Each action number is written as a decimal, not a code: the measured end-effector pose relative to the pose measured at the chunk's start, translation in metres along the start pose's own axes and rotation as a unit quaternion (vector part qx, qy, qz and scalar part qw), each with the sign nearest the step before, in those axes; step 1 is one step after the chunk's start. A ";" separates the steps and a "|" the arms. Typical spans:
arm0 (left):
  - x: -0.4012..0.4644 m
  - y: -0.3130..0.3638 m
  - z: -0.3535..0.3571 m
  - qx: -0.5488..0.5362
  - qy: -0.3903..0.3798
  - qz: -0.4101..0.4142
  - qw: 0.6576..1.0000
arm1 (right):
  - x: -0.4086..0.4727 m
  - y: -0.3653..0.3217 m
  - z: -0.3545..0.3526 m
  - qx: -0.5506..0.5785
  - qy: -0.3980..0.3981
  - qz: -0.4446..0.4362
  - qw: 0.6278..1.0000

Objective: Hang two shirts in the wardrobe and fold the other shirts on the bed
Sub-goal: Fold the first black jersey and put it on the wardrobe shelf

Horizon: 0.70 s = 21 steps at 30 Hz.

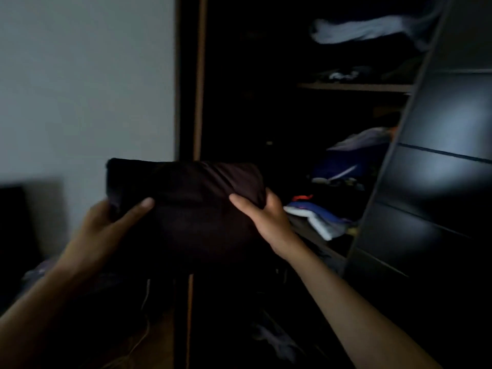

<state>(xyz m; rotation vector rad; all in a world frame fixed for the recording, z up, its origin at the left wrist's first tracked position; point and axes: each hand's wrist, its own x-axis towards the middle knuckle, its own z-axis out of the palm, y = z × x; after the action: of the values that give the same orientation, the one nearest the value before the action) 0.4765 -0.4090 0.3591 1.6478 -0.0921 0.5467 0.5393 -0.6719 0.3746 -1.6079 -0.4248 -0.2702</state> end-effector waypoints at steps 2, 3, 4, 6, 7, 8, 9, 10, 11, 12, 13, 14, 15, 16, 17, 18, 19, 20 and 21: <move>0.019 0.003 0.058 0.013 -0.055 0.022 0.998 | 0.002 0.006 -0.060 -0.031 0.044 0.026 0.998; 0.028 0.003 0.088 0.019 -0.083 0.032 0.996 | 0.004 0.009 -0.089 -0.046 0.069 0.033 0.996; 0.039 0.001 0.114 0.020 -0.101 0.038 0.994 | 0.006 0.013 -0.114 -0.057 0.092 0.035 0.994; 0.058 -0.005 0.165 0.001 -0.112 0.035 0.993 | 0.015 0.022 -0.155 -0.070 0.122 0.035 0.989; 0.069 -0.011 0.187 -0.004 -0.117 0.035 0.993 | 0.020 0.028 -0.172 -0.074 0.134 0.036 0.988; 0.078 -0.017 0.209 -0.002 -0.118 0.037 0.992 | 0.025 0.036 -0.187 -0.080 0.146 0.034 0.985; 0.087 -0.025 0.229 -0.002 -0.112 0.034 0.993 | 0.032 0.045 -0.200 -0.092 0.156 0.033 0.983; 0.097 -0.035 0.246 -0.003 -0.107 0.030 0.994 | 0.040 0.055 -0.211 -0.107 0.164 0.034 0.980; 0.106 -0.044 0.260 -0.003 -0.107 0.020 0.994 | 0.048 0.066 -0.219 -0.120 0.173 0.038 0.977; 0.115 -0.056 0.273 -0.001 -0.109 0.008 0.994 | 0.055 0.077 -0.225 -0.136 0.183 0.049 0.973; 0.123 -0.066 0.285 0.005 -0.111 -0.009 0.994 | 0.062 0.088 -0.230 -0.150 0.191 0.065 0.968; 0.131 -0.077 0.297 0.010 -0.112 -0.021 0.993 | 0.070 0.098 -0.235 -0.163 0.195 0.078 0.964; 0.142 -0.085 0.309 0.011 -0.112 -0.035 0.993 | 0.080 0.106 -0.240 -0.175 0.197 0.089 0.960; 0.158 -0.093 0.323 0.002 -0.112 -0.041 0.993 | 0.092 0.111 -0.247 -0.189 0.200 0.099 0.956; 0.176 -0.095 0.338 -0.009 -0.108 -0.047 0.993 | 0.107 0.112 -0.253 -0.200 0.204 0.102 0.953; 0.197 -0.098 0.355 -0.029 -0.108 -0.048 0.993 | 0.127 0.113 -0.260 -0.218 0.216 0.103 0.946; 0.217 -0.097 0.373 -0.045 -0.112 -0.050 0.991 | 0.148 0.110 -0.268 -0.235 0.233 0.100 0.938; 0.237 -0.096 0.394 -0.060 -0.112 -0.047 0.991 | 0.169 0.107 -0.276 -0.258 0.257 0.095 0.926; 0.257 -0.091 0.415 -0.067 -0.118 -0.048 0.990 | 0.191 0.102 -0.285 -0.288 0.282 0.095 0.910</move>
<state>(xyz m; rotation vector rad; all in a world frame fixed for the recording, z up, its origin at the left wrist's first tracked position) 0.8592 -0.7249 0.3574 1.5710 -0.2179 0.2655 0.7775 -0.9382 0.3876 -2.0234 0.2923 -0.7385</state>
